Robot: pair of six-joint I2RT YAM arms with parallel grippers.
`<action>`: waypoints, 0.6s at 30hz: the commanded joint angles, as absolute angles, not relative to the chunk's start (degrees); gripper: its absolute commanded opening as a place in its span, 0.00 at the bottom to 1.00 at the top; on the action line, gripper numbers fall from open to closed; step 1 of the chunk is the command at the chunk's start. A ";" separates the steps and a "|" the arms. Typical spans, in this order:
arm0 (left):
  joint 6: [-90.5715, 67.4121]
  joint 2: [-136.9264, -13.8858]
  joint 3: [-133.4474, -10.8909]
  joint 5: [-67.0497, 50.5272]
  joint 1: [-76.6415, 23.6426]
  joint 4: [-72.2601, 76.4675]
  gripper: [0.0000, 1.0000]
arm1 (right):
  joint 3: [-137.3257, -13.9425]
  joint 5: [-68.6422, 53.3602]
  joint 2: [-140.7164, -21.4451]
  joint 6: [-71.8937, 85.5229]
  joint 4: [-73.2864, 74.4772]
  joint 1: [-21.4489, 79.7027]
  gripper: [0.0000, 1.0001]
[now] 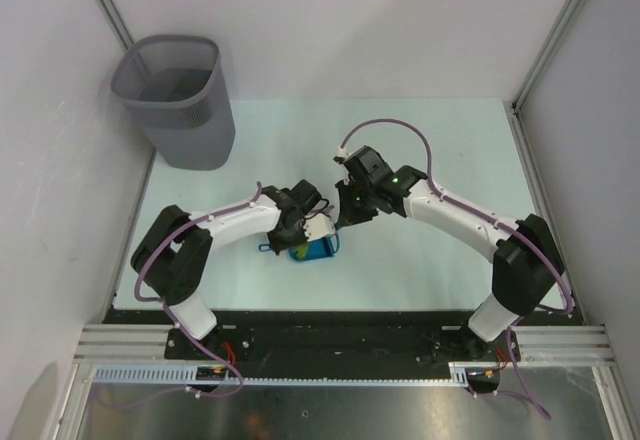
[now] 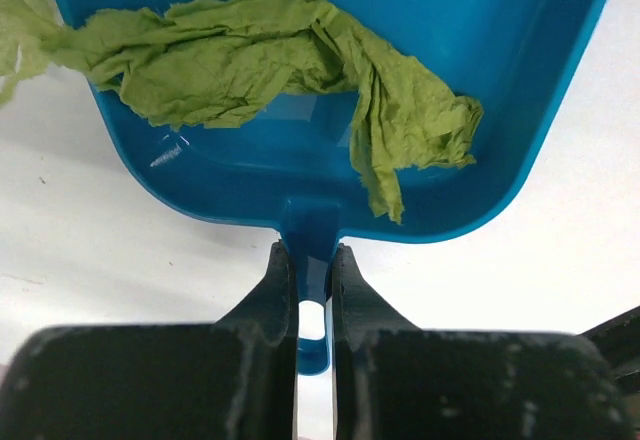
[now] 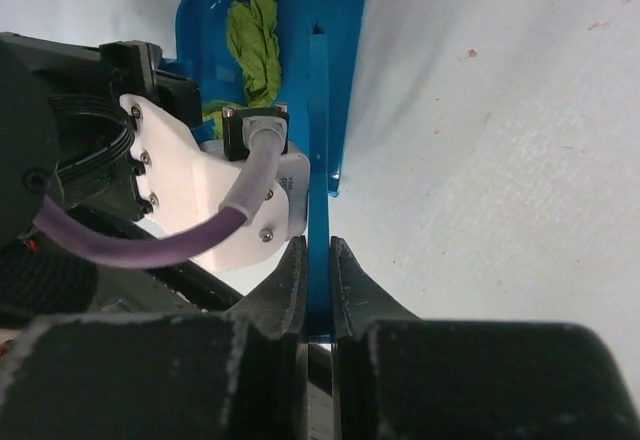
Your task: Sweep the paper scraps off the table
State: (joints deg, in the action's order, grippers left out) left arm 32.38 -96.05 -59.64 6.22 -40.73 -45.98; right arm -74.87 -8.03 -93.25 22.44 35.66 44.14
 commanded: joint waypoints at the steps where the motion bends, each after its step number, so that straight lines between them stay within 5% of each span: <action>1: 32.61 -94.92 -60.47 0.62 -40.26 -44.56 0.00 | -76.90 -6.25 -86.84 21.80 36.47 43.07 0.00; 18: 27.08 -78.84 -64.58 -5.62 -28.40 -44.65 0.00 | -76.90 -0.09 -79.10 17.23 42.80 35.60 0.00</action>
